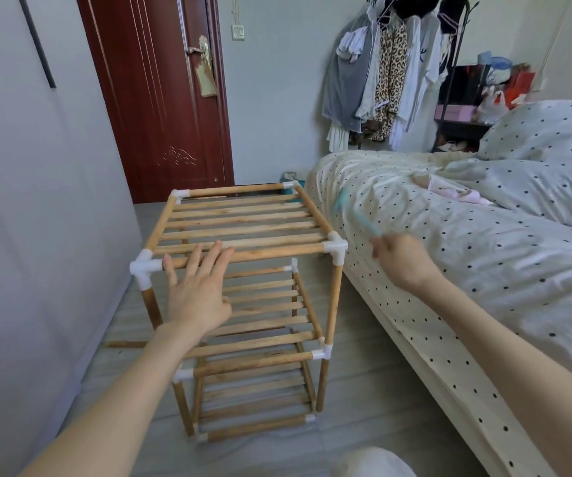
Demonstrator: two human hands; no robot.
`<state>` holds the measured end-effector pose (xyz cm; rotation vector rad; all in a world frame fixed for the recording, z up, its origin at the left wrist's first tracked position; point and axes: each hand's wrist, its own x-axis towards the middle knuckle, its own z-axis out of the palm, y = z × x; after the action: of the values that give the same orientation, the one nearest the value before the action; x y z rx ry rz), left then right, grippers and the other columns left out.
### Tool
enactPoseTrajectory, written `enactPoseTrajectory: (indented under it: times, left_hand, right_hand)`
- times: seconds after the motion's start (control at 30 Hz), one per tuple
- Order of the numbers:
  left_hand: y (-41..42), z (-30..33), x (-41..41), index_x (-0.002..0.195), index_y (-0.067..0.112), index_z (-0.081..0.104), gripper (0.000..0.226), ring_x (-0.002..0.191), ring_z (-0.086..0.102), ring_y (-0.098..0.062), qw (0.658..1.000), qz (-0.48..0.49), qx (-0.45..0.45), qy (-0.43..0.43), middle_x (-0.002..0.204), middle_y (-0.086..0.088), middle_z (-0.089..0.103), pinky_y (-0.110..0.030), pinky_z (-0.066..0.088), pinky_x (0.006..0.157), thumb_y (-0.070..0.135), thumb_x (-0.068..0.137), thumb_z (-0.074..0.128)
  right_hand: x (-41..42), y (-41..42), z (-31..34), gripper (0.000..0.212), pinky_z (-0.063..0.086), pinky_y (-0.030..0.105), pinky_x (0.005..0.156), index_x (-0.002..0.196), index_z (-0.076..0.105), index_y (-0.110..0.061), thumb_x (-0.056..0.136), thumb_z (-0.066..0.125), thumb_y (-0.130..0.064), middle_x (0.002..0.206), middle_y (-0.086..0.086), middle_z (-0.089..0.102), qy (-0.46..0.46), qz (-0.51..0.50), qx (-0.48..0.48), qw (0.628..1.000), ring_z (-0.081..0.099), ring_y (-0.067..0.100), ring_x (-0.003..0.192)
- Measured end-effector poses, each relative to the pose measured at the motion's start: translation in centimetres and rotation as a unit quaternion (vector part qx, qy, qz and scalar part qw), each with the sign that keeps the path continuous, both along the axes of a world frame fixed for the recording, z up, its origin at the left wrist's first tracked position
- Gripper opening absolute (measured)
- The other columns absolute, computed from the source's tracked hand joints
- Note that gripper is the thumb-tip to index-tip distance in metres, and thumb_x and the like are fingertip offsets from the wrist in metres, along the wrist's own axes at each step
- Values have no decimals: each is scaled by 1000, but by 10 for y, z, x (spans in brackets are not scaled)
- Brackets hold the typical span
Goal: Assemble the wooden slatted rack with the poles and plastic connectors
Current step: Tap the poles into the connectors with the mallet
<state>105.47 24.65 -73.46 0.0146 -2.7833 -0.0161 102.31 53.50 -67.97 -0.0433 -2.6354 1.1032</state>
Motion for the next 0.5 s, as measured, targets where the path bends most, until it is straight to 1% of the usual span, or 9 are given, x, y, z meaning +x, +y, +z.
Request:
enactPoseTrajectory:
  times: [0.03, 0.07, 0.1, 0.17, 0.2, 0.23, 0.33, 0.4, 0.5]
  left_hand:
    - [-1, 0, 0, 150, 30, -2, 86, 145, -9, -18, 1000, 1, 0, 1, 158, 8, -8, -61, -7, 112, 18, 84, 53]
    - [-1, 1, -1, 150, 30, -3, 86, 145, -10, -18, 1000, 1, 0, -2, 158, 8, -9, -61, -7, 112, 19, 85, 53]
    - [-1, 2, -1, 150, 30, -3, 85, 145, -10, -18, 1000, -1, -1, -7, 158, 8, -9, -60, -7, 112, 19, 85, 52]
    - [-2, 2, -1, 150, 30, -2, 85, 145, -11, -18, 1000, -3, 1, -8, 158, 8, -9, -60, -8, 112, 20, 86, 53]
    - [-2, 1, -1, 150, 30, -2, 85, 145, -11, -18, 1000, -2, 2, -4, 158, 8, -10, -60, -10, 112, 20, 85, 53]
    - [-2, 0, 0, 150, 30, -1, 86, 145, -13, -18, 1000, -1, 2, -1, 158, 8, -11, -59, -11, 111, 19, 84, 53]
    - [-6, 0, -2, 150, 30, 0, 86, 144, -15, -18, 1000, -4, 7, -5, 158, 7, -13, -59, -11, 111, 18, 84, 53]
    - [-8, 4, -5, 150, 30, 1, 85, 144, -16, -18, 1000, -7, 19, -16, 158, 8, -13, -59, -11, 111, 17, 84, 53]
    - [-8, 3, -6, 149, 30, 0, 88, 144, -18, -18, 999, -6, 29, -16, 157, 7, -15, -58, -12, 111, 14, 82, 54]
  right_hand:
    - [4, -2, 8, 36, 38, 32, 62, 89, 54, 1, 102, 32, -25, 76, 11, 54, 90, -30, -35, 995, 51, 29, 69]
    - [9, -4, 8, 33, 36, 33, 61, 92, 50, -1, 102, 31, -26, 74, 10, 53, 137, -73, -53, 986, 49, 29, 66]
    - [14, -6, 6, 28, 36, 34, 61, 95, 46, -4, 102, 30, -26, 74, 10, 52, 136, -79, -38, 987, 47, 29, 64]
    - [15, -9, -17, 26, 42, 37, 62, 102, 46, -4, 101, 31, -25, 79, 11, 55, -36, -36, 66, 997, 49, 29, 67]
    - [11, -7, -23, 29, 45, 37, 63, 105, 50, -3, 101, 32, -26, 80, 9, 55, -116, -14, 99, 988, 52, 27, 68]
    - [9, -6, -20, 32, 46, 35, 64, 104, 54, -3, 101, 33, -27, 80, 9, 56, -134, -1, 104, 985, 54, 28, 70]
    - [-1, -6, 1, 33, 41, 37, 66, 91, 50, -2, 101, 31, -27, 81, 15, 57, 51, -34, 45, 997, 55, 36, 76]
    - [8, -6, -5, 29, 41, 39, 64, 95, 46, -3, 101, 29, -26, 80, 16, 54, 94, -65, 45, 992, 52, 36, 74]
    - [17, -3, -37, 26, 47, 39, 67, 102, 49, -6, 100, 31, -24, 85, 12, 56, -76, -16, 126, 989, 56, 32, 76]
